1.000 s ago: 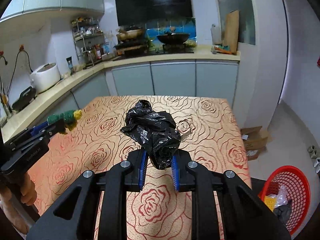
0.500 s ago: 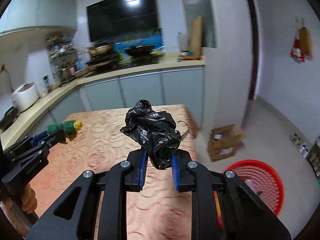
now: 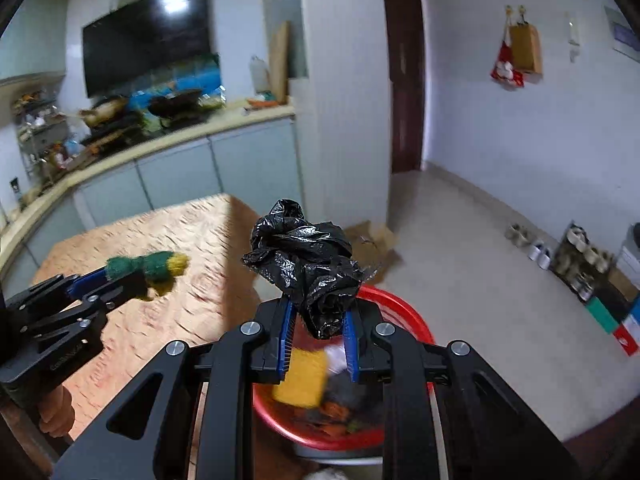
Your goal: Collect trash
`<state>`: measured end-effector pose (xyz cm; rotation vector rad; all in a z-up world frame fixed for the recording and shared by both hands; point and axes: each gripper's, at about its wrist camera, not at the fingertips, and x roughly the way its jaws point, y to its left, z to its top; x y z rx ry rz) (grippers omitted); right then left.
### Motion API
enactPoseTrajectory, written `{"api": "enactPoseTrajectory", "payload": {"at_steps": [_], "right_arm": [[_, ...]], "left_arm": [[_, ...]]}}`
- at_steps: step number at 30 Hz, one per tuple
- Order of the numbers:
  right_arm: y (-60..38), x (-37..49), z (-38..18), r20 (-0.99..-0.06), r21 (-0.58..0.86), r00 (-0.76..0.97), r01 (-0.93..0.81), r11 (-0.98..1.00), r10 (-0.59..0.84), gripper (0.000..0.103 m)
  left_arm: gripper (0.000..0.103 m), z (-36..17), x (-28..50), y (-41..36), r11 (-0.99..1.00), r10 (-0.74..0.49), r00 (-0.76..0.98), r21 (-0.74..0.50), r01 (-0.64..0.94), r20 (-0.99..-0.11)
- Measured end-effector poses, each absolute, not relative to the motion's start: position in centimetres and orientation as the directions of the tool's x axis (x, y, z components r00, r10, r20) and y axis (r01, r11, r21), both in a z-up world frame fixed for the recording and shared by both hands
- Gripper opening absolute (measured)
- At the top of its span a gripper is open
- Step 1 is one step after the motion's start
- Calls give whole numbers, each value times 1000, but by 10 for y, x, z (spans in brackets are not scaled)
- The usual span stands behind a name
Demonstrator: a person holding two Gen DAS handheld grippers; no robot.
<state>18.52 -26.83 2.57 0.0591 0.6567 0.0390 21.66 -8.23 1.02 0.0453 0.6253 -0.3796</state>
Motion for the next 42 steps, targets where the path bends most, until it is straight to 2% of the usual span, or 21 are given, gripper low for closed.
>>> {"api": "enactPoseTrajectory", "payload": {"at_steps": [5,8,10,11,12,13,14,16,24,27,30,32,35,42], "right_arm": [[-274,199,-7,-706,39,708,6,999,23,21],[-274,202,-21,-729,39,684,0,999,29,21],[-274,206,-27,-739,40,673,-12,999,37,24],[-273,207,-29,-744,41,667,-18,999,42,32],[-272,210,-34,-755,52,653,-32,998,60,39],[-275,211,-37,-761,66,644,-37,997,75,51],[-277,211,-39,-763,82,641,-30,996,82,55],[-283,209,-40,-762,100,641,-24,995,92,57],[-295,181,-20,-714,149,695,34,988,84,57],[-293,164,-9,-688,161,722,56,985,71,65],[-289,146,1,-659,181,748,65,981,72,76],[-285,133,9,-643,199,762,79,977,69,88],[-279,119,14,-636,214,769,88,973,70,96],[-259,93,12,-634,175,773,95,980,39,96]], "left_arm": [[31,-23,240,-127,891,-373,646,-64,449,-666],[32,-36,247,-137,887,-368,624,-57,459,-689],[39,-40,251,-141,883,-373,612,-62,466,-697],[42,-41,252,-141,881,-377,609,-66,469,-698],[51,-41,254,-141,878,-383,607,-71,473,-696],[58,-40,254,-140,879,-384,611,-72,471,-692],[60,-39,254,-141,884,-377,619,-67,464,-689],[69,-35,254,-138,883,-385,619,-77,464,-685],[78,-5,233,-104,931,-289,731,-5,364,-618],[81,4,219,-90,951,-235,768,23,308,-596],[86,15,199,-78,967,-181,799,47,252,-573],[88,21,182,-70,975,-150,818,54,216,-555],[90,29,161,-60,981,-123,832,60,185,-541],[94,35,117,-43,989,-107,851,34,145,-515]]}}
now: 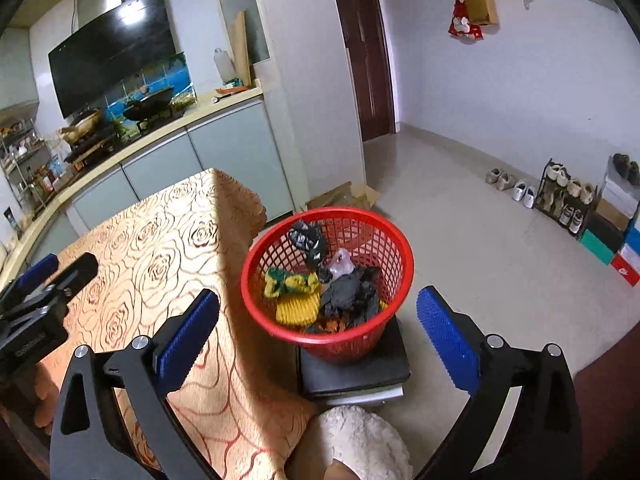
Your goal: Collect trash
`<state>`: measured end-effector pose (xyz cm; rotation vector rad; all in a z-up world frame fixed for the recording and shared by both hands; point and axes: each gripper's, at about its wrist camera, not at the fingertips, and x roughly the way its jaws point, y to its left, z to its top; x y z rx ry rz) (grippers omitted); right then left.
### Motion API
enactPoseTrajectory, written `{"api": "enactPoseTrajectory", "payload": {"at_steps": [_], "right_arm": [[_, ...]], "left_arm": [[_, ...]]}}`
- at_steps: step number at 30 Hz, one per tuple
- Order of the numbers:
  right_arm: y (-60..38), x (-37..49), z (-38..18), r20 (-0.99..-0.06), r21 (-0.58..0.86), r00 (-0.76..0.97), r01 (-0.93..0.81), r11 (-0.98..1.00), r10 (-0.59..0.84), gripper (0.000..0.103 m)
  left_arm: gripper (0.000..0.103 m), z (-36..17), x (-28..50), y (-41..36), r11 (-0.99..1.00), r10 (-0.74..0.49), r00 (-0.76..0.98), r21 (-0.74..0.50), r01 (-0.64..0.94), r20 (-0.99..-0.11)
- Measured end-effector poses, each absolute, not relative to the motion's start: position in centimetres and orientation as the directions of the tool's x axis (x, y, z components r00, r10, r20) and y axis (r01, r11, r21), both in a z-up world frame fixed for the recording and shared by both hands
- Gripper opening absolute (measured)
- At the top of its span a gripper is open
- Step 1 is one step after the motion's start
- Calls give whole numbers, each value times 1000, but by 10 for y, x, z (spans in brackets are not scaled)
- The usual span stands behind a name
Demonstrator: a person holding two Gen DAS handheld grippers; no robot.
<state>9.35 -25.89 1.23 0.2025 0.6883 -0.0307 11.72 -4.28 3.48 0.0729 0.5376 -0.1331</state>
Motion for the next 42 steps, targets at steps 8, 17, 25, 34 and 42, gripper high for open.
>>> {"api": "enactPoseTrajectory", "payload": {"at_steps": [8,17,25,34,42], "right_arm": [[-247,66,16,-622,144,783,104,984,8,96],[-242,39,22,-604,141,797,128,982,-17,96],[-241,27,20,-606,157,795,135,978,-13,96],[-237,21,23,-596,153,803,130,980,-14,96],[-234,20,25,-592,148,806,126,981,-14,96]], "left_arm": [[94,31,88,-33,991,-105,858,21,134,-503],[94,29,69,-27,990,-116,859,15,143,-499],[94,23,58,-23,988,-125,848,12,153,-514],[94,24,52,-21,987,-132,853,15,162,-505],[94,24,50,-19,987,-133,854,7,158,-502]]}}
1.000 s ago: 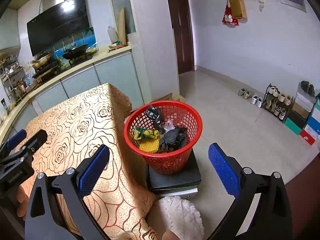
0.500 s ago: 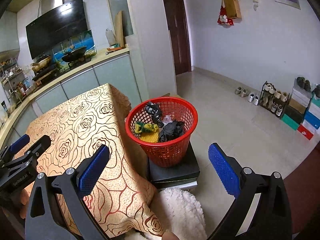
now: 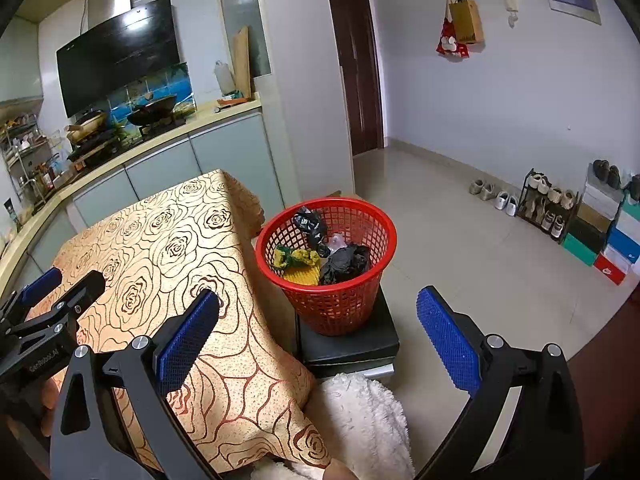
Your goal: Collect trash
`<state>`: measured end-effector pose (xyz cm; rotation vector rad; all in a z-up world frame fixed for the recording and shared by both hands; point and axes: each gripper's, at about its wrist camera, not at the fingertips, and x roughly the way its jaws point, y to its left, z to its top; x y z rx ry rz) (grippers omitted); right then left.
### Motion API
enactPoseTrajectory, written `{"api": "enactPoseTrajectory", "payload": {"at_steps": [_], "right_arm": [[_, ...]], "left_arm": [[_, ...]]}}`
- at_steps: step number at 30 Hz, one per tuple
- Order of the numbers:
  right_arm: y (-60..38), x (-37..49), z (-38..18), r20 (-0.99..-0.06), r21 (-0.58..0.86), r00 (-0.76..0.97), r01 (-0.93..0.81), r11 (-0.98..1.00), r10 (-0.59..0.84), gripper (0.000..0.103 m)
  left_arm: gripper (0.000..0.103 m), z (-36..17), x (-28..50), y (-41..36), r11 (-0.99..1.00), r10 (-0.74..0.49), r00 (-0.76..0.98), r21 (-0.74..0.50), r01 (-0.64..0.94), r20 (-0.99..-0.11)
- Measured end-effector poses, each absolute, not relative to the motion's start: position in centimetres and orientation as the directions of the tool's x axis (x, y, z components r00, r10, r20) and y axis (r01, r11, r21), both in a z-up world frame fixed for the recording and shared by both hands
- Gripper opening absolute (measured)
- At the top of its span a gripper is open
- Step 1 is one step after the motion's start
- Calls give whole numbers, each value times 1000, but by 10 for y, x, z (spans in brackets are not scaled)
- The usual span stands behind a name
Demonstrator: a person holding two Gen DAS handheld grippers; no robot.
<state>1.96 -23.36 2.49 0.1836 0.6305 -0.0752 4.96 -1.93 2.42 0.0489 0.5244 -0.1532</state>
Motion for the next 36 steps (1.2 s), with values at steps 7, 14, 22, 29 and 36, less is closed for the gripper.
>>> {"api": "enactPoseTrajectory", "payload": {"at_steps": [7,14,22,29,36], "right_arm": [[-233,20,25,-592,148,806,126,981,-14,96],[-233,19,25,-592,148,806,127,981,-15,96],[-231,19,27,-588,150,808,130,980,-17,96],[-232,19,29,-586,152,810,128,980,-15,96],[-231,18,29,-586,150,810,128,980,-16,96]], "left_arm": [[94,28,49,-17,987,-135,859,6,159,-494],[94,29,47,-19,986,-144,856,5,168,-497],[94,33,44,-22,984,-151,858,5,176,-492],[94,35,46,-23,984,-151,861,8,177,-486],[94,36,44,-21,984,-152,864,7,177,-480]]}}
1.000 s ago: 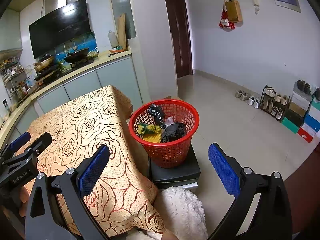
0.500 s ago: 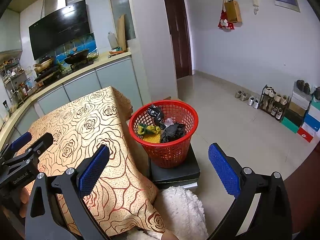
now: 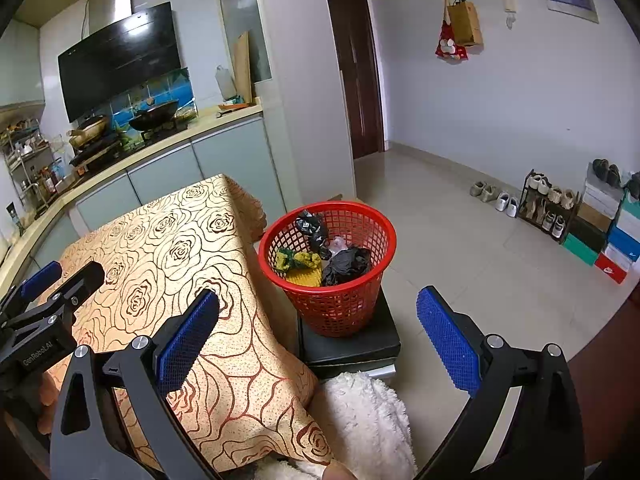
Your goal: Collect trash
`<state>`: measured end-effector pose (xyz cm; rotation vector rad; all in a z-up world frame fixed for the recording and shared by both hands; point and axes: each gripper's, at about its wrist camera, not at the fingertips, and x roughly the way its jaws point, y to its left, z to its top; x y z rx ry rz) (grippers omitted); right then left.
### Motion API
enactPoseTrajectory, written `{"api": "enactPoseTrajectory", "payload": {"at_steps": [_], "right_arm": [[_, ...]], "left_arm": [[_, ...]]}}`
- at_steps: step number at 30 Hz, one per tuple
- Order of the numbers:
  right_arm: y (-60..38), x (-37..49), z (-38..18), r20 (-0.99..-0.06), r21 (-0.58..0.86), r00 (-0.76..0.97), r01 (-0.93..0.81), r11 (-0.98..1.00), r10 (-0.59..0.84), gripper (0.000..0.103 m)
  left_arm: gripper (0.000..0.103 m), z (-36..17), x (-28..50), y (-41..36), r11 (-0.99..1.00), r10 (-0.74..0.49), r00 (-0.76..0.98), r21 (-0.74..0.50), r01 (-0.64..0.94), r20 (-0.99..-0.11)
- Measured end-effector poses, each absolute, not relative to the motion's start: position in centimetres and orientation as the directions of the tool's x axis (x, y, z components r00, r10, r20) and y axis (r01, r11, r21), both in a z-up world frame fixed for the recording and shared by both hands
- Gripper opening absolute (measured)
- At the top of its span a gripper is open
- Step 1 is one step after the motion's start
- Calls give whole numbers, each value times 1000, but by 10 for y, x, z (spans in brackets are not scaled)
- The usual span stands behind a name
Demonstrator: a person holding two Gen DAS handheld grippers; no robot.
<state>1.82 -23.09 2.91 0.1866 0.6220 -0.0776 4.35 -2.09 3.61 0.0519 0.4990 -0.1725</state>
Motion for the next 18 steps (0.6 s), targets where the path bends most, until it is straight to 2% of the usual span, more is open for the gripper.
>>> {"api": "enactPoseTrajectory", "payload": {"at_steps": [18], "right_arm": [[-229,20,30,-589,154,808,131,979,-16,96]], "left_arm": [[94,38,35,-16,982,-166,877,4,187,-451]]}}
